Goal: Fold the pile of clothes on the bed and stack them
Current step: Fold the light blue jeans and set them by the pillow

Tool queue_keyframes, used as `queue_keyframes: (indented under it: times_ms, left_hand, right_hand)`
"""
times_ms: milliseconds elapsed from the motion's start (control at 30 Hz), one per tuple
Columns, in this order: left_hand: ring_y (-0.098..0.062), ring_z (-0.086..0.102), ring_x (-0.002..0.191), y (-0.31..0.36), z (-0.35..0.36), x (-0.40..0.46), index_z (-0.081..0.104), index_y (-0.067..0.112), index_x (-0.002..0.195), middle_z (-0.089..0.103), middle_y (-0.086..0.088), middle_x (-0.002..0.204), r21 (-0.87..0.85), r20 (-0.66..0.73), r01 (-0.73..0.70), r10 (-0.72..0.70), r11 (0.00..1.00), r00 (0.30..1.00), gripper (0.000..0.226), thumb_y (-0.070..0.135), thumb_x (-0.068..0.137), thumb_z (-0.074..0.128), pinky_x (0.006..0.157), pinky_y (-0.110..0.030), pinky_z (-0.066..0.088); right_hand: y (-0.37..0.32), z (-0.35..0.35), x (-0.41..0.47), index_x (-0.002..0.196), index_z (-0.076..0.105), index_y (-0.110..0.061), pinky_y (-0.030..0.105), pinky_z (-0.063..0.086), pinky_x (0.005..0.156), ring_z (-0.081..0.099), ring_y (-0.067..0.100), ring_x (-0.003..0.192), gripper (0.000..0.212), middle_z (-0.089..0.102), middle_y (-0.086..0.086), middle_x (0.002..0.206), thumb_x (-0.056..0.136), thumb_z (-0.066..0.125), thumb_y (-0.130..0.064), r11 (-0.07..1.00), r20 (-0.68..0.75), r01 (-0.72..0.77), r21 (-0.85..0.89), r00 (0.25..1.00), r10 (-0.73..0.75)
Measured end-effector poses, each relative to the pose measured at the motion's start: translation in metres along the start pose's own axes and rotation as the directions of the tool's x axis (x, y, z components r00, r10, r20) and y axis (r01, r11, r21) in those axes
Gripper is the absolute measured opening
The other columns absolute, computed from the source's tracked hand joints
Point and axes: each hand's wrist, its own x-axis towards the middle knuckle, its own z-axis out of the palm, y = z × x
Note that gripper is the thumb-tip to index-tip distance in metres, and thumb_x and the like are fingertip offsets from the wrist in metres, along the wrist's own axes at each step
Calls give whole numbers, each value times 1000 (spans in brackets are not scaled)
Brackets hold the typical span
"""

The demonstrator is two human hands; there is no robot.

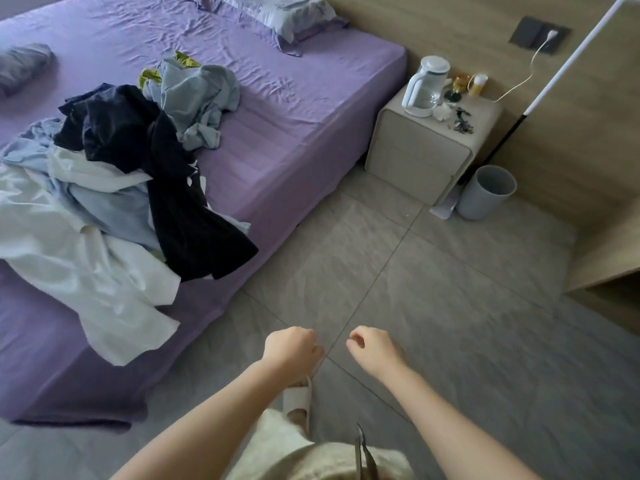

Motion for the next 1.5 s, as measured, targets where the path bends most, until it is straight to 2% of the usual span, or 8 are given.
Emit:
queue_keyframes:
  times_ms: [167, 400, 667, 833, 1067, 1233, 1367, 1500]
  left_hand:
    - [-27, 62, 98, -17, -31, 45, 61, 18, 95, 66, -2, 105, 76, 29, -68, 66, 995, 997, 32, 40, 92, 38, 64, -27, 36]
    - [-28, 62, 97, -17, -63, 100, 59, 17, 91, 66, -3, 103, 74, 33, -85, 83, 994, 996, 31, 39, 91, 38, 65, -28, 37]
    - [-28, 61, 100, 4, -104, 185, 60, 15, 97, 65, -4, 106, 27, 30, 60, -60, 998, 998, 32, 38, 92, 38, 69, -28, 40]
    - [-28, 62, 94, 31, -134, 234, 58, 14, 89, 66, -4, 99, -58, 33, 164, -163, 985, 986, 29, 36, 90, 38, 66, -28, 38]
    - [-24, 62, 91, 53, -159, 278, 59, 17, 90, 66, 0, 97, -214, 45, 284, -281, 935, 959, 34, 43, 93, 38, 67, -29, 41]
    - [-24, 62, 96, 45, -179, 312, 54, 21, 85, 66, 1, 100, -228, 52, 307, -303, 924, 952, 30, 46, 92, 42, 68, -28, 40]
    - [-25, 63, 96, 33, -199, 347, 61, 17, 94, 67, 0, 100, -236, 52, 288, -284, 928, 957, 33, 42, 92, 40, 71, -29, 43]
    - [-25, 61, 99, 12, -225, 387, 60, 18, 98, 65, 1, 105, -220, 50, 271, -267, 937, 962, 33, 44, 94, 40, 72, -30, 42]
  right_hand:
    - [-18, -17, 32, 112, 64, -26, 26, 45, 78, 61, 23, 105, 27, 67, -2, 114, 92, 50, -40, 998, -48, -34, 55, 998, 37]
    - [-21, -59, 91, 110, 64, -25, 28, 48, 81, 61, 23, 104, 26, 68, -1, 112, 91, 51, -38, 996, -42, -49, 73, 998, 52]
    - [-7, -122, 185, 112, 63, -27, 26, 45, 79, 61, 21, 105, 26, 66, -4, 114, 92, 50, -39, 999, 32, 30, 17, 999, -30]
    - [0, -169, 242, 113, 63, -26, 28, 46, 82, 61, 21, 106, 27, 65, -2, 117, 93, 49, -39, 993, 103, 115, -35, 988, -111]
    - [2, -212, 301, 128, 52, -22, 32, 47, 89, 58, 22, 107, 36, 62, 0, 118, 95, 48, -36, 978, 212, 204, -31, 958, -193]
    - [-3, -229, 332, 129, 51, -21, 32, 46, 91, 57, 21, 109, 38, 61, 0, 119, 95, 48, -37, 975, 265, 219, -35, 943, -203]
    - [-20, -247, 363, 127, 54, -20, 31, 45, 92, 57, 21, 111, 36, 61, 1, 121, 95, 49, -37, 977, 255, 214, -18, 945, -203]
    - [-42, -271, 394, 124, 56, -22, 28, 45, 91, 57, 20, 111, 35, 62, 0, 121, 94, 49, -38, 974, 236, 222, -50, 950, -204]
